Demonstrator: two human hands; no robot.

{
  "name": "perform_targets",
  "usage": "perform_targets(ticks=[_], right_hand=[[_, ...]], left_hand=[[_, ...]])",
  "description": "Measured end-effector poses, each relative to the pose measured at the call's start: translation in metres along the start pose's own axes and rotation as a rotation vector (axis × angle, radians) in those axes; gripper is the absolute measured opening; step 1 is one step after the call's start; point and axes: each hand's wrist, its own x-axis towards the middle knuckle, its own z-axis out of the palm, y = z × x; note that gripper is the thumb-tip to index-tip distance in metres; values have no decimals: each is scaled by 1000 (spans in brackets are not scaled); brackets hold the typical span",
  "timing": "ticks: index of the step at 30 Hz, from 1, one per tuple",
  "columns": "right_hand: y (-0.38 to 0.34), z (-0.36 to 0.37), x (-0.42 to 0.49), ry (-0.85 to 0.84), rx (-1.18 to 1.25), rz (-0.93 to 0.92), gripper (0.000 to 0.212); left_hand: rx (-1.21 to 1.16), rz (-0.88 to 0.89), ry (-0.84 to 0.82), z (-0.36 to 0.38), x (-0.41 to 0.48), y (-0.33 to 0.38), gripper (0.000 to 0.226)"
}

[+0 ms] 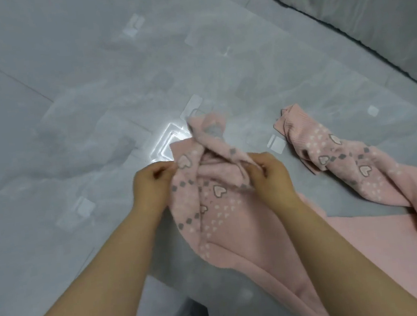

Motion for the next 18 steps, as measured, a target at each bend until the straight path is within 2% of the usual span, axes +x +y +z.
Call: perform_targets(ticks=[4,6,8,9,11,13,14,16,18], right_hand=[[-47,-31,19,-21,211,-131,37],[-67,-42,32,29,233,-215,36],[-73,-41,45,68,194,-194,28],[-67,-36,53,80,120,-158,25],[-45,-20,68,61,-218,-36,26],[-22,-3,73,-50,-588,121,56],[-14,5,73,-62,-672,145,70],[-12,16,72,9,-681,92,78],[-14,24,63,76,-631,10,70]], left_hand=[[-316,-64,313,-69,10,-14,21],[-310,-17,395,-93,6,-14,25],[-230,32,372,-104,0,-12,27],[-189,47,343,-106,-1,-15,29],[12,53,317,-107,-2,-26,31],[199,-36,310,-106,-1,-37,22],[223,-119,305,-105,0,-40,27],[170,-262,296,-104,8,-42,40],[97,-287,237,-99,18,-41,33]])
